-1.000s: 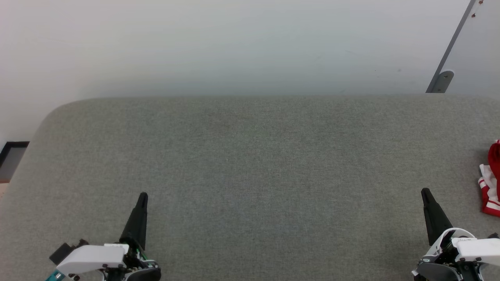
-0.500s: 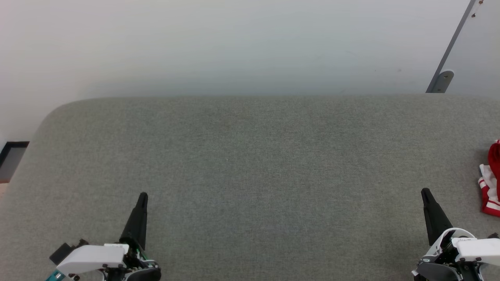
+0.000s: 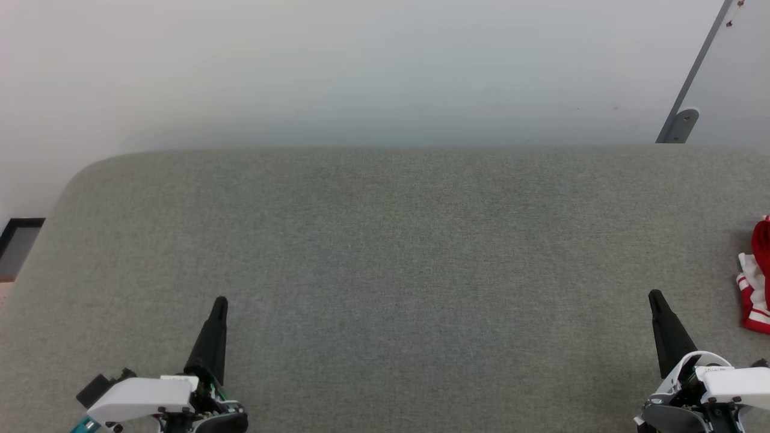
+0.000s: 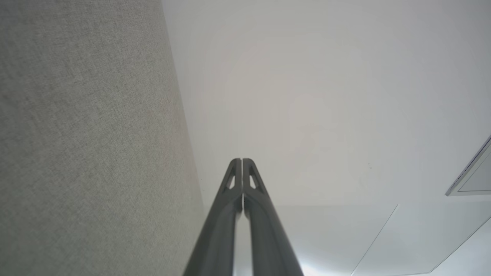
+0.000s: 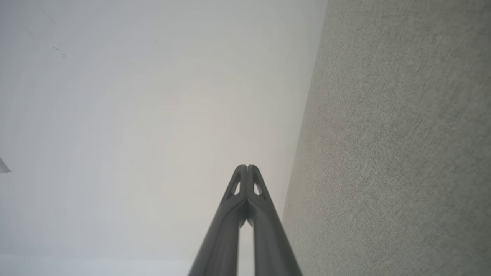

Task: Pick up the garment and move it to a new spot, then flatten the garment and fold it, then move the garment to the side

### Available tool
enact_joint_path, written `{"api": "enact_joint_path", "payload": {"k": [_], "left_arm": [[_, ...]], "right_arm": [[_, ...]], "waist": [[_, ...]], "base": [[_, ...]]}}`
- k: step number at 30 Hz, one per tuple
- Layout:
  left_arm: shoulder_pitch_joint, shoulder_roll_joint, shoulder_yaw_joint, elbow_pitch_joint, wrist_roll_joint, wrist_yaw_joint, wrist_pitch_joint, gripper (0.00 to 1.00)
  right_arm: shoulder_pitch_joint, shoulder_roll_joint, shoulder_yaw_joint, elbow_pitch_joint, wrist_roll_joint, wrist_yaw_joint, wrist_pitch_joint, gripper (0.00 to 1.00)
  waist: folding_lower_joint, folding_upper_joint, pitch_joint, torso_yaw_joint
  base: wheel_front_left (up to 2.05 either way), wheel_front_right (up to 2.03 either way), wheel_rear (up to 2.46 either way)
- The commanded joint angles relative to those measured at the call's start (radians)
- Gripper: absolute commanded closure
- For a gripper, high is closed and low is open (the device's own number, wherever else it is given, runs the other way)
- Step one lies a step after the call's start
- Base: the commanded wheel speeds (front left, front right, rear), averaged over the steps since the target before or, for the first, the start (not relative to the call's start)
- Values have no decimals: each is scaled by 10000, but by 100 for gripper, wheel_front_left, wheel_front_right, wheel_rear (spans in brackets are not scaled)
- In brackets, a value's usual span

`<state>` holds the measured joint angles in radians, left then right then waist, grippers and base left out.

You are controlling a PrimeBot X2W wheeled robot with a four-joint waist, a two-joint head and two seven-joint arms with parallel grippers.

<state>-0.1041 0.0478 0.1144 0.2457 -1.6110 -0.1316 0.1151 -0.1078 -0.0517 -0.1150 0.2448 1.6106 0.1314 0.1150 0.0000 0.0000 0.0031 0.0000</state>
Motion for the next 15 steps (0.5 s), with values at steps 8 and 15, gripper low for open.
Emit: {"api": "enact_joint_path", "payload": {"k": [8, 15], "left_arm": [[-102, 1, 14, -20, -33, 17, 18, 100], [-102, 2, 15, -20, -34, 17, 18, 100]], "right_arm": [[-22, 35, 2, -23, 43, -14, 21, 100], [-22, 35, 3, -24, 44, -14, 21, 100]], "waist": [[0, 0, 0, 0], [0, 0, 0, 0]], "base": [[0, 0, 0], [0, 0, 0]]}}
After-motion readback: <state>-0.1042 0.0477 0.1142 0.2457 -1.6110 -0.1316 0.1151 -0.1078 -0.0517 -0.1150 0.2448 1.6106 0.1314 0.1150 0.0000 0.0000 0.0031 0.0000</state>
